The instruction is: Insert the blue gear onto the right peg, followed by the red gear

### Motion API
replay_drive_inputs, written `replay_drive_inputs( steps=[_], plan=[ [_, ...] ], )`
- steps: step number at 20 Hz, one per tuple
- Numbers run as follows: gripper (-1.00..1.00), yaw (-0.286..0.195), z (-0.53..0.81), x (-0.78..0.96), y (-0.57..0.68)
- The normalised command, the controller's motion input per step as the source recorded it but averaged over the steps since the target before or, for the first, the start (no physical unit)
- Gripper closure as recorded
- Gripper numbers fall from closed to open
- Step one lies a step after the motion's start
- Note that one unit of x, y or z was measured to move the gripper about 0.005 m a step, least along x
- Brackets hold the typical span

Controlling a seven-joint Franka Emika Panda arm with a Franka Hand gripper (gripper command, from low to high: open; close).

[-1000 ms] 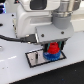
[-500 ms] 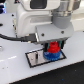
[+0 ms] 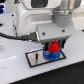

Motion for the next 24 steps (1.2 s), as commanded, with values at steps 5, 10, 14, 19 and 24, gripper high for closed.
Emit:
replay_drive_inputs(
  steps=[5,10,14,19,24],
  plan=[
    [1.00,0.000,0.02,0.13,-0.02],
    [1.00,0.000,-0.09,0.06,-0.02],
    [1.00,0.000,-0.04,0.01,0.00],
    [1.00,0.000,0.34,0.01,0.15],
    [1.00,0.000,0.08,0.06,0.00]
  ],
)
